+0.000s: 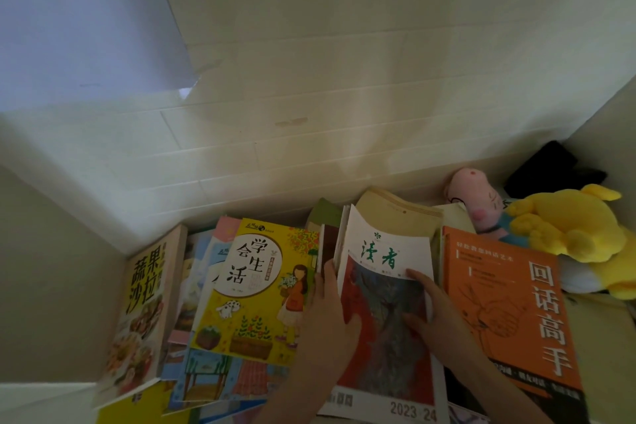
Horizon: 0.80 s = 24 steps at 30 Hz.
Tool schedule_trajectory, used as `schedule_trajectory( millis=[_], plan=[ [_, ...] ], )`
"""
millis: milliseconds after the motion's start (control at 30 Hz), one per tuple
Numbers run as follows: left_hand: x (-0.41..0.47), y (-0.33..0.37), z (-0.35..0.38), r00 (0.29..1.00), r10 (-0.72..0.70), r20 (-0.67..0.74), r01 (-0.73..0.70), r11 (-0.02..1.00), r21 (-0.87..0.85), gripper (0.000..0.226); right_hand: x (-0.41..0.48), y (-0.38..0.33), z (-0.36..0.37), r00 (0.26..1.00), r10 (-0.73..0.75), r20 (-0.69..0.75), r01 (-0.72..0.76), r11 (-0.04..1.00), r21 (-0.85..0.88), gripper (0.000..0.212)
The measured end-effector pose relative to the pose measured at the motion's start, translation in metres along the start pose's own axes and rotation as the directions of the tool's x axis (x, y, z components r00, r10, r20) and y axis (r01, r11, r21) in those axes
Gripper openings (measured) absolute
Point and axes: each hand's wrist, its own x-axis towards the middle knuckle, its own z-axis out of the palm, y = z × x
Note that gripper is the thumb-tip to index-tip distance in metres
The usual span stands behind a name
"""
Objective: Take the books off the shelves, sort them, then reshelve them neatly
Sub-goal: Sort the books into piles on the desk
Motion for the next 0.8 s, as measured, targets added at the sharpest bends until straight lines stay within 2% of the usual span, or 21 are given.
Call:
schedule_trajectory(
  millis=[200,300,400,533,600,733,800],
  plan=[
    [0.012,-0.011,-0.010,0.996,-0.088,-0.021,0.085,0.987,-0.140,0.078,-0.002,0.000,-0.002,1.000,-0.010,0.026,0.010,1.000,0.017,0.067],
    [0.010,-0.013,-0.014,0.995,-0.084,-0.055,0.066,0.960,-0.274,0.051,0.000,0.001,-0.002,0.999,0.004,0.035,-0.007,0.996,0.084,0.066],
    [0.011,-0.012,-0.017,0.997,-0.068,-0.032,0.050,0.921,-0.387,0.062,0.002,0.005,-0.002,0.999,0.028,0.027,-0.032,0.989,0.146,0.065],
    [0.005,-0.004,-0.020,1.000,0.001,0.025,0.011,0.874,-0.486,0.052,0.004,0.011,-0.002,0.998,0.061,0.020,-0.064,0.975,0.211,0.066],
    [0.005,-0.005,-0.021,0.999,0.029,0.029,-0.009,0.844,-0.537,0.054,0.006,0.013,-0.002,0.997,0.073,0.024,-0.077,0.973,0.219,0.066],
    [0.006,-0.005,-0.016,0.995,0.091,0.030,-0.056,0.812,-0.581,0.061,0.006,0.014,-0.002,0.997,0.073,0.040,-0.080,0.965,0.248,0.066],
    [0.005,-0.005,-0.016,0.994,0.111,-0.021,-0.105,0.838,-0.535,0.065,0.007,0.015,-0.002,0.997,0.058,0.046,-0.068,0.964,0.256,0.066]
  ],
)
